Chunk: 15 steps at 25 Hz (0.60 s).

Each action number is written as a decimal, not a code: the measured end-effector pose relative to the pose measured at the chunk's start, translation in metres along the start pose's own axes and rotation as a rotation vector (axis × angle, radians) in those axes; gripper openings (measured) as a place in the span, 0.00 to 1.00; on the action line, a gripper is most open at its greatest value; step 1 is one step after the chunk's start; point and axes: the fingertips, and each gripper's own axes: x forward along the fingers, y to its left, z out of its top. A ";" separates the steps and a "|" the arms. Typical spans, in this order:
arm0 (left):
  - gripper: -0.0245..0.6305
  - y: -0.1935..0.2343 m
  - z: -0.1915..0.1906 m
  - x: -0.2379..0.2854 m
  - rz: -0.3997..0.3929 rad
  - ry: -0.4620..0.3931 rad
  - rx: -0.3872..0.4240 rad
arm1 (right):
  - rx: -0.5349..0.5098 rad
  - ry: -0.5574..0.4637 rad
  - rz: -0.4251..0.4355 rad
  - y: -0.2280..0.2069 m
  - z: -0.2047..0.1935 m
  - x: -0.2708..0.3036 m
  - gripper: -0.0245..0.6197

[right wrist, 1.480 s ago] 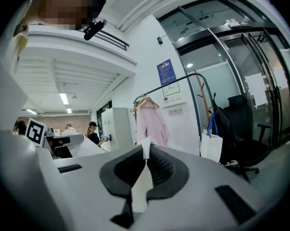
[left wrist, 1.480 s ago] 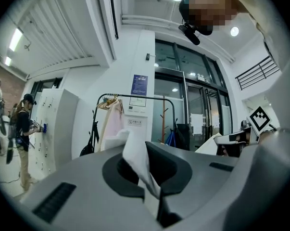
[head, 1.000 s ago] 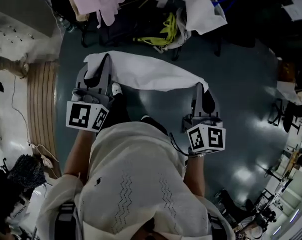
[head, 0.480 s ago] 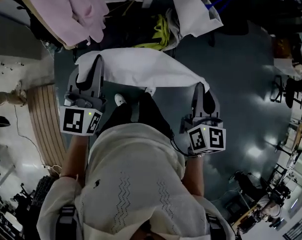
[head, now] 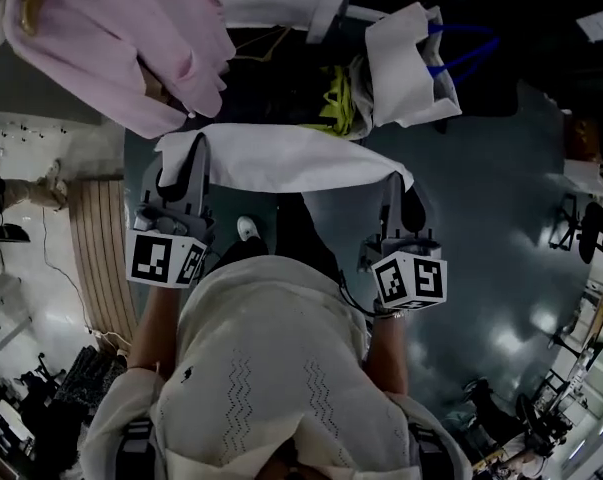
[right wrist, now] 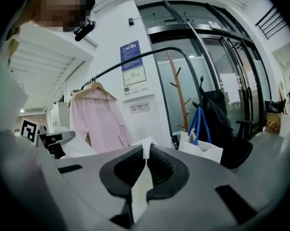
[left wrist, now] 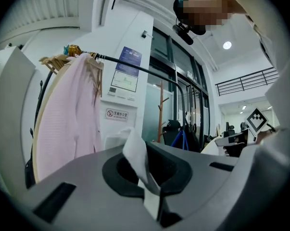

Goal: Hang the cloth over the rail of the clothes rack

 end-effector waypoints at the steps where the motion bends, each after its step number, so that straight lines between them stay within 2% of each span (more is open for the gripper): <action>1: 0.06 -0.001 0.004 0.012 -0.006 -0.007 -0.002 | 0.004 0.003 0.016 -0.006 0.005 0.014 0.07; 4: 0.06 -0.005 0.022 0.049 -0.021 -0.054 -0.002 | -0.007 -0.010 0.068 -0.023 0.030 0.056 0.07; 10: 0.06 0.001 0.065 0.109 0.047 -0.159 0.058 | -0.073 -0.127 0.165 -0.055 0.107 0.106 0.07; 15: 0.06 -0.002 0.131 0.139 0.022 -0.225 0.178 | -0.159 -0.250 0.211 -0.054 0.194 0.115 0.07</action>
